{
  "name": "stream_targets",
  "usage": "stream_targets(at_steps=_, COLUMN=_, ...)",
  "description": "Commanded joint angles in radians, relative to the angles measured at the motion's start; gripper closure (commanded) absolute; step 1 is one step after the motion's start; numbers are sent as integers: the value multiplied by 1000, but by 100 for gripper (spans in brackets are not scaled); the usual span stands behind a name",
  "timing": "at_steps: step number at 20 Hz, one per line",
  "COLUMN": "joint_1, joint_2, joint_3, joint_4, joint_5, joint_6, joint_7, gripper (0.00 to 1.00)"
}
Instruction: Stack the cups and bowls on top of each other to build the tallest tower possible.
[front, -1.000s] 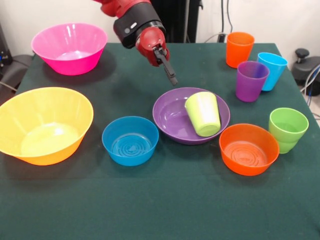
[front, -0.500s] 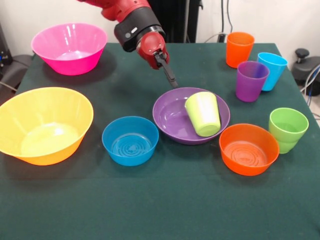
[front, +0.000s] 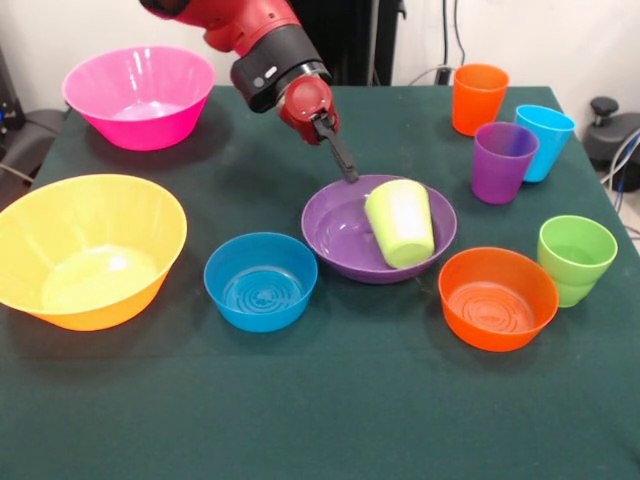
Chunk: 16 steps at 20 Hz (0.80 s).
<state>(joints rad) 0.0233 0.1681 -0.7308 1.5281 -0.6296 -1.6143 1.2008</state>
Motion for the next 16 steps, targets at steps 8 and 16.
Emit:
stream_targets(at_steps=8, joint_1=40, joint_2=66, joint_3=76, joint_4=-163, joint_5=-75, joint_6=82, joint_7=-19, gripper=0)
stream_targets(at_steps=16, joint_1=42, joint_2=54, joint_3=71, joint_4=-137, joint_5=-51, joint_6=56, joint_7=-25, gripper=0)
